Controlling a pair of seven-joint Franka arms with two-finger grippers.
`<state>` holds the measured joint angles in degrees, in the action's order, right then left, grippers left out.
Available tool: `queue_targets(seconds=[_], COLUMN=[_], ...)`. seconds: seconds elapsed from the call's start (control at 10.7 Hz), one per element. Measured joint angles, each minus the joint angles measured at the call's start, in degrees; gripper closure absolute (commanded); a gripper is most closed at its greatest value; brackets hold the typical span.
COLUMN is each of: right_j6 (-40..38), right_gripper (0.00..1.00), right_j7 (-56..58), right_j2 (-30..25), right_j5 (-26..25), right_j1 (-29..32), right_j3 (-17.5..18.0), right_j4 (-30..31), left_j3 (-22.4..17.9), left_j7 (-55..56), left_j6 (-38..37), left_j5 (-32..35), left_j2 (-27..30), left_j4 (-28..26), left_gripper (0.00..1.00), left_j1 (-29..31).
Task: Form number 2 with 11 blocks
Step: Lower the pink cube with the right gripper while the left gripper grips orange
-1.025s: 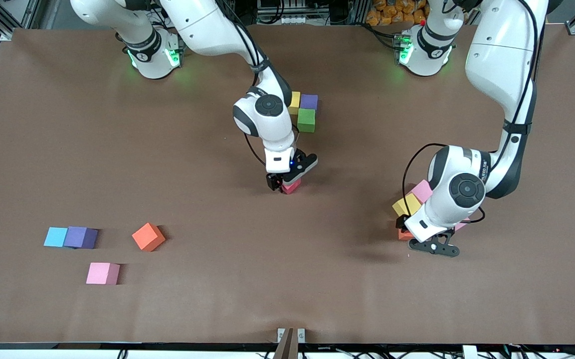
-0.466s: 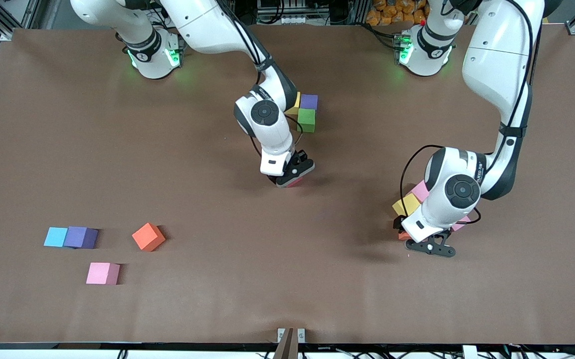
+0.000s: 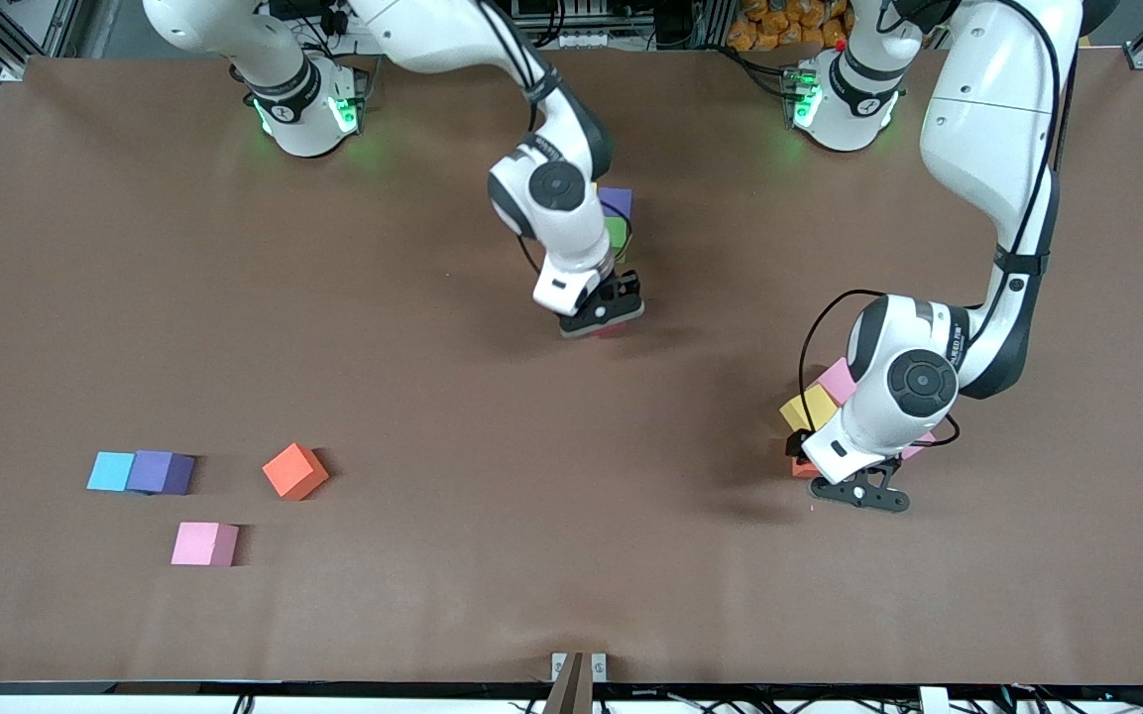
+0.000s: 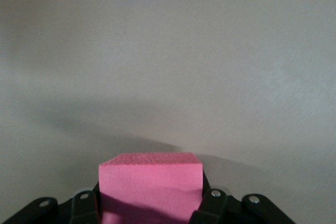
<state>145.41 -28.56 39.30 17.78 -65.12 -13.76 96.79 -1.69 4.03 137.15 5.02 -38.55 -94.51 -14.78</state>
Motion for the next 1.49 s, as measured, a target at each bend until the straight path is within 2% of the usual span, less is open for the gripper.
queue_targets(seconds=[0.28, 0.56, 0.75, 0.93, 1.21, 1.4, 1.49], right_j6=[-0.2, 0.4, 1.2, 2.3, 3.0, 3.0, 3.0], right_gripper=[1.00, 1.00, 1.00, 1.00, 1.00, 1.00, 1.00], right_j7=[-7.4, -13.1, -16.0, -18.5, -20.6, -20.6, -20.6], right_j2=[0.0, -0.5, -1.3, -1.6, -1.6, -1.6, -1.6], right_j5=[0.0, 0.0, 0.0, 0.0, 0.0, 0.0, 0.0], right_j1=[-8.5, -12.2, -14.4, -16.5, -18.4, -19.2, -19.3], right_j3=[-5.6, -7.3, -8.8, -9.8, -10.9, -11.8, -11.9], right_j4=[2.2, 4.6, 6.1, 7.5, 8.2, 8.3, 8.6], left_j3=[0.0, 0.0, 0.0, 0.0, 0.0, 0.0, 0.0], left_j7=[0.1, 0.4, 0.4, 0.4, 0.4, 0.4, 0.4], left_j6=[0.0, 0.0, 0.0, 0.0, 0.0, 0.0, 0.0], left_j5=[0.0, -1.9, -2.5, -2.6, -2.6, -3.2, -3.3], left_j2=[-0.2, -0.3, -0.4, -0.4, -0.6, -0.6, -0.6], left_j4=[-0.1, -0.2, -0.2, -0.2, -0.2, -0.1, -0.1], left_gripper=[0.00, 0.00, 0.09, 0.11, 0.59, 0.69, 0.68], left_j1=[0.0, 0.0, 0.0, 0.0, 0.0, 0.0, 0.0])
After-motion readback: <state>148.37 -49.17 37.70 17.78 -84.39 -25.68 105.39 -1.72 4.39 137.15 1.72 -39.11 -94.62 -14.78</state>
